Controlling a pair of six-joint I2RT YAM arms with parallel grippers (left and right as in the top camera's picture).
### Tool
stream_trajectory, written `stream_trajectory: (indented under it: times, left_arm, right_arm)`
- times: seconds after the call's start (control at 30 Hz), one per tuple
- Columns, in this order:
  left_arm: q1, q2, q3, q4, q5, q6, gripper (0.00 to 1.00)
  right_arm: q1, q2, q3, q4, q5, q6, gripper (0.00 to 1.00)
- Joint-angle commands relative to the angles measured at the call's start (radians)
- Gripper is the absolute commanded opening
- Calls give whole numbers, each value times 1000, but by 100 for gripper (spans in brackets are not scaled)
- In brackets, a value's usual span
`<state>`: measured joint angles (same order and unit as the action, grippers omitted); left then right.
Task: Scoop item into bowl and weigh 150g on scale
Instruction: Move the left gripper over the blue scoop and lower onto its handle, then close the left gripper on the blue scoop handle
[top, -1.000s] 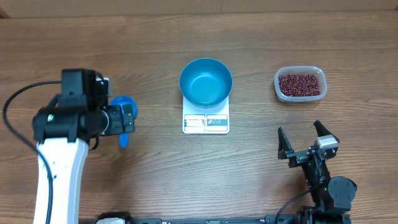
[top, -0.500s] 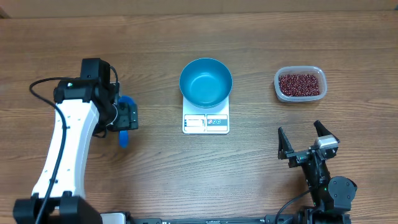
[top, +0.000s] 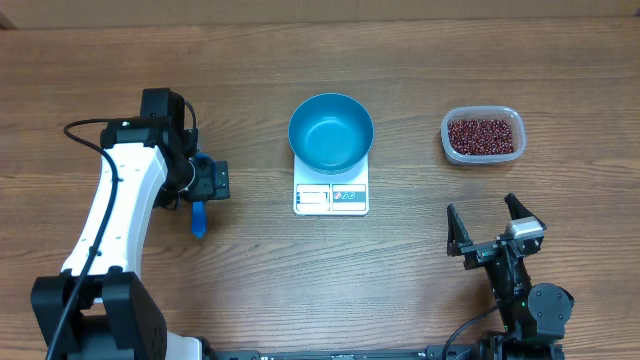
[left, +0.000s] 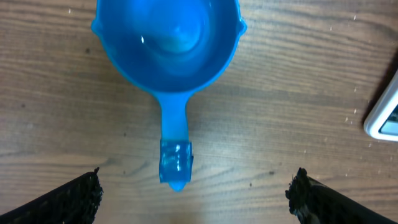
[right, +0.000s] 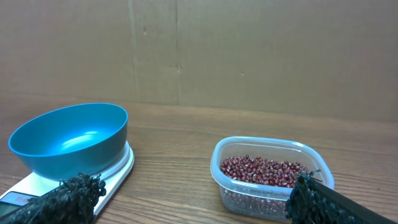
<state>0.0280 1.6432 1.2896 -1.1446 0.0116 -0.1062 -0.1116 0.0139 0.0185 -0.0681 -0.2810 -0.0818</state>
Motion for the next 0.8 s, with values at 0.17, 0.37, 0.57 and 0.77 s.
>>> stream_trajectory:
  times: [0.17, 0.37, 0.57, 0.77]
  left_arm:
    - [5, 75, 21, 40, 4, -6, 100]
    - [5, 141, 21, 76, 3, -6, 100]
    - [5, 188, 21, 76, -4, -6, 100]
    - [5, 188, 21, 78, -49, -13, 100]
  right_arm:
    - [-6, -11, -10, 6, 6, 7, 100]
    - [-6, -11, -10, 6, 6, 7, 100]
    - [-6, -11, -10, 6, 6, 7, 100]
    - [-6, -11, -10, 6, 6, 7, 100]
